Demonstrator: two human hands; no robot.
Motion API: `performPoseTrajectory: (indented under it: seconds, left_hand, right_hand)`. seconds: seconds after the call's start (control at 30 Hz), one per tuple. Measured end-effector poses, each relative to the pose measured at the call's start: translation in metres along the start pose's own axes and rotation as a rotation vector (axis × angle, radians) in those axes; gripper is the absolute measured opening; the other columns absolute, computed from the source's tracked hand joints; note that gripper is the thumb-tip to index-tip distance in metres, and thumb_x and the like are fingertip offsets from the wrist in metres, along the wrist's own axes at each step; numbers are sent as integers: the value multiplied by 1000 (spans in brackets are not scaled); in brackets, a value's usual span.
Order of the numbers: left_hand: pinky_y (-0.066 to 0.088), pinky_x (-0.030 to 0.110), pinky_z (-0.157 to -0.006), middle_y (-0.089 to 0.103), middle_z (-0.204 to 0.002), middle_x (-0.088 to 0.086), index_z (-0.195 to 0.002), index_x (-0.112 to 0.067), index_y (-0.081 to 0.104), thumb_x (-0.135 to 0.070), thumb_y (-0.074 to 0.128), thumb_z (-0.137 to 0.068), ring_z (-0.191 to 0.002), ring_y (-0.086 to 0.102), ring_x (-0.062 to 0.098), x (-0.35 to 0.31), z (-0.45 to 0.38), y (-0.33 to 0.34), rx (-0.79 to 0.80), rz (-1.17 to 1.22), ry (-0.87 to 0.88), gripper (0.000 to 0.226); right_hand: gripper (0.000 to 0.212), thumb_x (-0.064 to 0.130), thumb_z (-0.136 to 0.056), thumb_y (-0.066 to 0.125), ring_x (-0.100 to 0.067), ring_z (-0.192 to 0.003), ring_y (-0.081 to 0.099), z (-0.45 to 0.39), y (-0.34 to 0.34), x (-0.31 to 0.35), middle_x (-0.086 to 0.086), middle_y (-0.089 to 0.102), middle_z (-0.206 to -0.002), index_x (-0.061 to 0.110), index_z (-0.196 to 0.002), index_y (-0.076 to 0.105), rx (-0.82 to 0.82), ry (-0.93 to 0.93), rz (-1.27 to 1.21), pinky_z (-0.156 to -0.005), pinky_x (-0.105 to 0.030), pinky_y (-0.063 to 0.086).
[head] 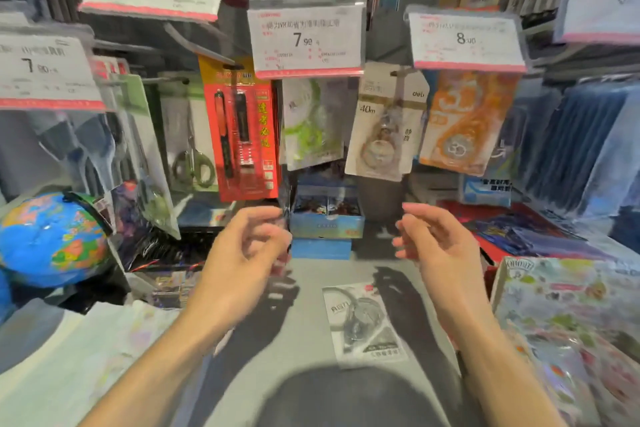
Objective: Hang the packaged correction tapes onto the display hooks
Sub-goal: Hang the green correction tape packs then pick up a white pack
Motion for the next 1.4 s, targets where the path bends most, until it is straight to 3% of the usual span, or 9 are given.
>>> performPoseTrajectory:
  seconds: [0.23,0.37,0.47,0.57,0.77,0.97,1.1,1.27,1.4]
  left_hand:
    - [46,12,-66,63,-79,-6,-117,-13,65,-13,64,-96,-61,58,-5,92,30,61,240,-255,-305,22]
    - [45,25,-100,63,-116,-1,-129,-22,62,-37,60,-96,-108,59,12,120,22,73,307,-671,-264,37]
    - [32,29,-113,49,-136,0,-141,-23,53,-41,52,-99,-131,40,19,125,17,76,366,-892,-200,46]
    - [26,31,-110,42,-144,-4,-141,-28,53,-43,46,-100,-137,30,18,127,20,79,440,-969,-127,45]
    - [14,25,-113,34,-157,-5,-142,-39,53,-29,43,-104,-149,17,11,128,25,83,498,-820,-131,41]
    - [14,20,-118,33,-155,-9,-137,-32,60,-20,51,-104,-148,24,8,121,27,82,433,-501,-172,36]
    - [37,2,-100,46,-141,-13,-126,-20,69,-4,59,-96,-122,52,-7,119,21,80,286,-203,-236,36]
    - [61,36,-89,65,-129,2,-125,-30,60,-5,74,-85,-101,73,20,116,14,72,116,56,-283,50]
    - [55,14,-64,69,-111,3,-132,-20,52,7,70,-88,-78,74,3,100,4,63,43,181,-290,54]
  right_hand:
    - [10,20,-96,65,-12,-84,66,25,-12,-89,4,73,-96,23,-103,72,123,140,519,-79,-29,50]
    - [22,41,-93,65,-15,-69,52,21,-9,-117,7,58,-74,31,-75,56,238,155,797,-58,-25,37]
    - [45,51,-91,59,-18,-73,39,19,-7,-135,1,47,-74,30,-58,38,303,179,911,-64,-27,30]
    - [43,62,-84,53,-18,-77,43,19,-6,-146,-2,49,-77,24,-71,68,321,210,908,-70,-26,32]
    - [51,69,-73,57,-17,-87,51,21,-3,-151,0,62,-89,26,-94,76,269,254,752,-79,-29,43]
    - [19,30,-89,77,-14,-93,69,24,-2,-135,3,74,-102,23,-106,71,192,310,464,-88,-35,56]
    - [27,18,-88,78,-18,-98,69,25,1,-124,7,73,-106,25,-112,68,172,308,359,-93,-39,58]
    - [47,14,-91,76,-11,-87,76,22,9,-106,4,72,-111,28,-129,53,176,332,249,-74,-23,59]
    - [43,0,-88,75,-4,-73,77,20,16,-88,6,81,-92,17,-126,64,215,315,153,-63,-17,59]
Point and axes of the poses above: each hand's wrist, its own z-axis away from the middle knuckle, its own y-axis out of the palm, x = y × z, the point moved 2 cm from there along -z, towards the middle knuckle
